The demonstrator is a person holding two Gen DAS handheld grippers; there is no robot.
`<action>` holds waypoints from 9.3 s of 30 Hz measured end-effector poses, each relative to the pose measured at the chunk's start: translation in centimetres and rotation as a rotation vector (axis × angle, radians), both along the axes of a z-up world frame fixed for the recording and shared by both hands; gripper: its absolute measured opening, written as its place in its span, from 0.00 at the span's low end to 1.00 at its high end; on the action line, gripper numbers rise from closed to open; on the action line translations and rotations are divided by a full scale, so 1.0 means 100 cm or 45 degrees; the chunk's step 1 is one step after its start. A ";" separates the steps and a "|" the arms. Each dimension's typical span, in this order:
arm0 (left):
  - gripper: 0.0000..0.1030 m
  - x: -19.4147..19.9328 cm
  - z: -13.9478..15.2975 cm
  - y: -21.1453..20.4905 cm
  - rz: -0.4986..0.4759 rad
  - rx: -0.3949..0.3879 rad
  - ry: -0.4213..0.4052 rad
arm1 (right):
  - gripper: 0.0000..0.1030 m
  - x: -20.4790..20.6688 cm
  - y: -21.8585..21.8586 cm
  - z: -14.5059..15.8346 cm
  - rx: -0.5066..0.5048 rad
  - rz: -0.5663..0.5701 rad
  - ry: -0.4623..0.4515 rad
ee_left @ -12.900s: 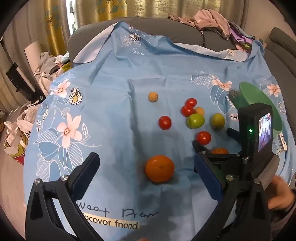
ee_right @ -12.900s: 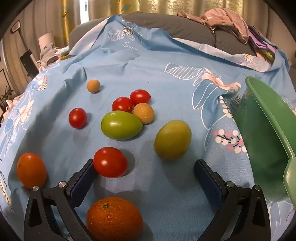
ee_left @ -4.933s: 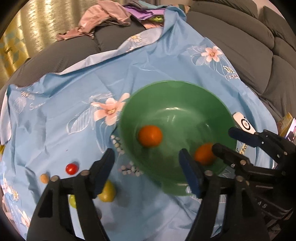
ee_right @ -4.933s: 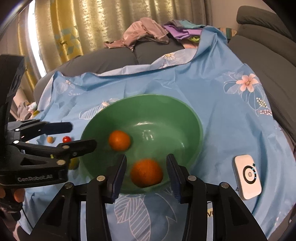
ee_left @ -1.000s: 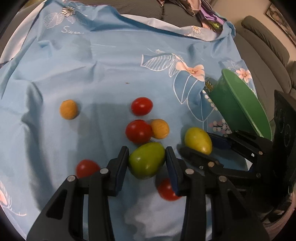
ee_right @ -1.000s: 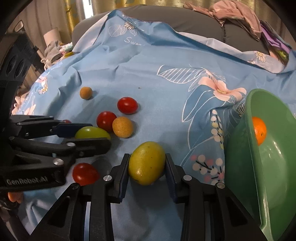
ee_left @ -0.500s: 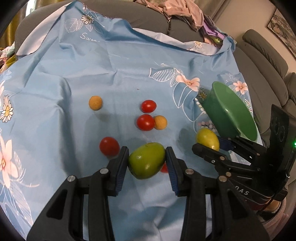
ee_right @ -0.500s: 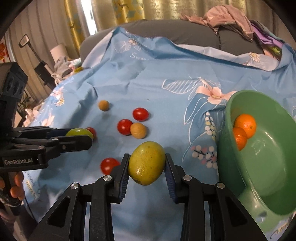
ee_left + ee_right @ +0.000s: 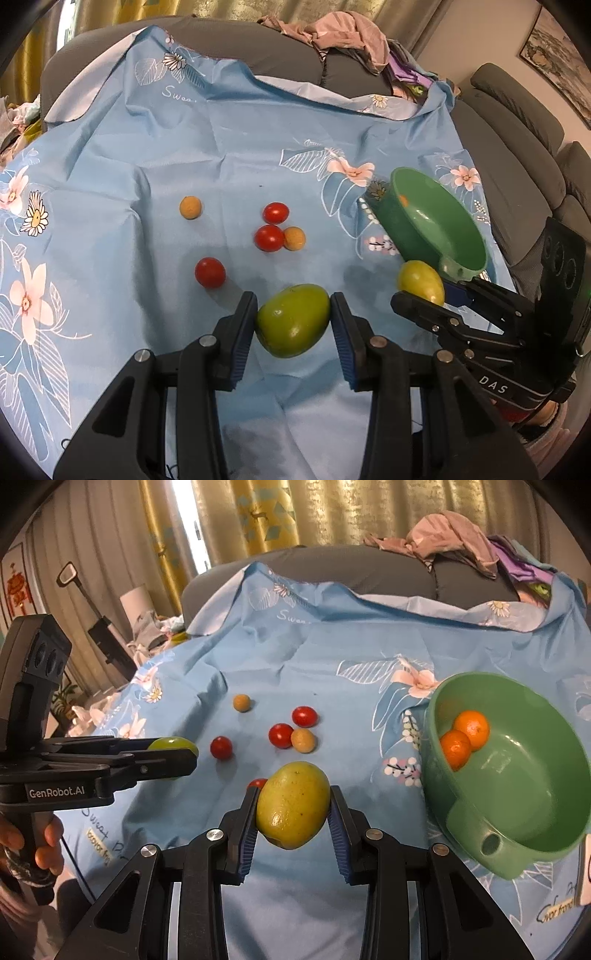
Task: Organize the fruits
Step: 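Carry the green and yellow fruits with both grippers over the green bowl, then open both grippers to drop the fruits into the bowl, then withdraw both grippers from the bowl toward the cherry tomatoes, then grasp a cherry tomato with the left gripper while the right gripper grasps another, then carry both cherry tomatoes over the green bowl and open both grippers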
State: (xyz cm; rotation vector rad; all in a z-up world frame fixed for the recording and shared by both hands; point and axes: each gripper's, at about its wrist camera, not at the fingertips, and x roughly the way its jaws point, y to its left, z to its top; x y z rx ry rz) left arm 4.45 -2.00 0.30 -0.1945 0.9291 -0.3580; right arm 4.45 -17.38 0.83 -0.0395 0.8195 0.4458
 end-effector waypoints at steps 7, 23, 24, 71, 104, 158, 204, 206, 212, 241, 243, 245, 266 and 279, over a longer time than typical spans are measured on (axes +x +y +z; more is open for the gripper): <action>0.39 -0.011 0.015 -0.010 -0.021 0.010 -0.034 | 0.36 -0.011 -0.012 0.017 0.044 -0.029 -0.060; 0.39 -0.009 0.048 -0.057 -0.123 0.041 -0.119 | 0.36 -0.025 -0.059 0.039 0.095 -0.135 -0.161; 0.39 -0.008 0.049 -0.061 -0.132 0.042 -0.122 | 0.36 -0.026 -0.062 0.040 0.096 -0.141 -0.164; 0.39 0.083 0.008 -0.234 -0.481 0.279 -0.036 | 0.36 0.009 -0.178 0.017 0.140 -0.456 -0.132; 0.40 0.098 -0.011 -0.249 -0.509 0.430 -0.030 | 0.36 0.023 -0.171 0.008 0.059 -0.462 -0.086; 0.82 -0.050 -0.005 -0.006 0.119 0.302 0.031 | 0.40 -0.044 -0.052 0.022 0.050 -0.185 -0.010; 0.70 0.027 -0.044 0.016 0.021 0.258 0.025 | 0.40 0.025 0.036 -0.041 0.001 0.057 0.212; 0.67 0.038 -0.049 0.014 0.005 0.267 0.037 | 0.40 0.032 0.042 -0.045 -0.011 0.067 0.217; 0.58 0.063 -0.063 0.012 -0.005 0.299 0.078 | 0.40 0.044 0.050 -0.053 -0.047 0.075 0.229; 0.26 0.054 -0.049 0.008 -0.013 0.332 0.044 | 0.33 0.045 0.043 -0.045 -0.033 0.041 0.195; 0.27 0.049 -0.043 0.007 -0.018 0.319 0.031 | 0.33 0.042 0.040 -0.041 -0.021 0.034 0.184; 0.27 0.045 -0.034 0.004 -0.018 0.305 0.011 | 0.33 0.038 0.034 -0.035 -0.003 0.025 0.168; 0.27 0.020 0.040 -0.070 -0.184 0.286 -0.193 | 0.33 0.005 -0.037 0.025 0.138 -0.138 -0.023; 0.27 0.028 0.062 -0.147 -0.362 0.295 -0.262 | 0.33 -0.008 -0.102 0.040 0.172 -0.313 -0.103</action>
